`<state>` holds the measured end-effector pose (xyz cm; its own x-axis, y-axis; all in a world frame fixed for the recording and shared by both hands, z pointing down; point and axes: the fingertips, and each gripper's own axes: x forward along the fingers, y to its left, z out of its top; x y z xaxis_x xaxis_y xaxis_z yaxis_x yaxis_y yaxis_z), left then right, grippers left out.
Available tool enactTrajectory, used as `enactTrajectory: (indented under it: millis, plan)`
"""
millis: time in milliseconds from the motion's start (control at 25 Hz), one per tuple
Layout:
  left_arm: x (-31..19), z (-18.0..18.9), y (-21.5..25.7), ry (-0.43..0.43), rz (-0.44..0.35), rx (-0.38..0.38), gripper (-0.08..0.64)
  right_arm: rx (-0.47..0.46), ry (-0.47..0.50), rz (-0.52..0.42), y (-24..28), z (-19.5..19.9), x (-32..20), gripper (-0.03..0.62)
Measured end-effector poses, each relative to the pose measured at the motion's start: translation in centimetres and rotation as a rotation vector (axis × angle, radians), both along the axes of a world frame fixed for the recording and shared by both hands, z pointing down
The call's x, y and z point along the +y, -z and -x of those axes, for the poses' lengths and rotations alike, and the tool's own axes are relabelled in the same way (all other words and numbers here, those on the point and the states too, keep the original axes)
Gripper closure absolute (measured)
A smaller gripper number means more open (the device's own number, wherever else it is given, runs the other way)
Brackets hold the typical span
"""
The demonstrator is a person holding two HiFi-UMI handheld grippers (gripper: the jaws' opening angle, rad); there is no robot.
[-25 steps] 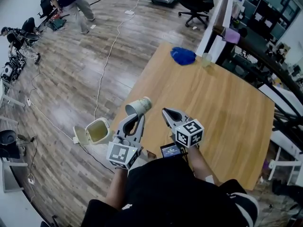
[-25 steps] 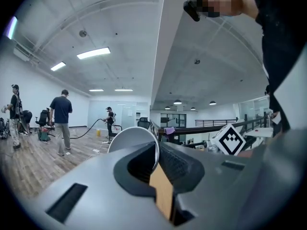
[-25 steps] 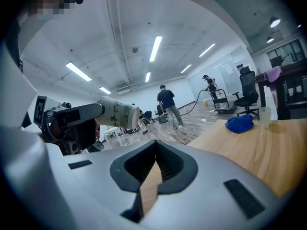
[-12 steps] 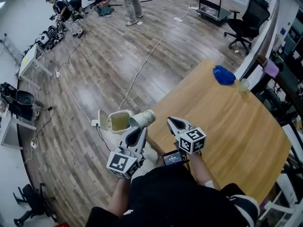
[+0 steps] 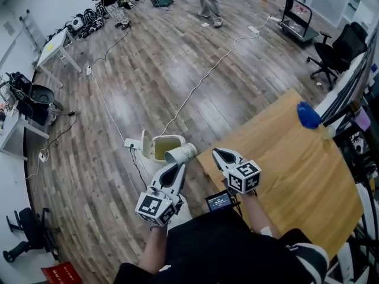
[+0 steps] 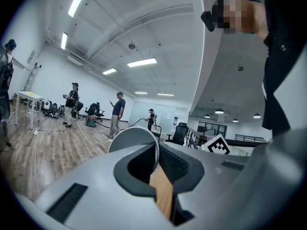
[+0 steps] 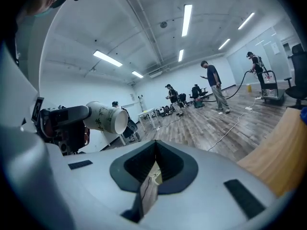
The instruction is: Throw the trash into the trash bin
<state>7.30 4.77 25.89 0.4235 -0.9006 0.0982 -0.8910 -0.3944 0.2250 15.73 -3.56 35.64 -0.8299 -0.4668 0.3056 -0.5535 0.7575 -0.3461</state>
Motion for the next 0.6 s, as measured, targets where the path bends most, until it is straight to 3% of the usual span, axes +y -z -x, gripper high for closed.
enactTrajectory:
  millis: [160, 360, 600]
  plan:
    - [-2.5, 6.1, -1.4, 0.003, 0.016, 0.015, 0.534, 0.022, 0.011, -0.01, -0.3, 5.9, -2.1, 0.594]
    - [-5.8, 13.9, -1.5, 0.02, 0.025, 0.05, 0.533, 0.08, 0.096, -0.049, 1.0, 14.7, -4.5, 0.594]
    - [-6.8, 22.2, -2.8, 0.021, 0.087, 0.061, 0.533, 0.1, 0.159, -0.078, 3.0, 24.0, -5.9, 0.594]
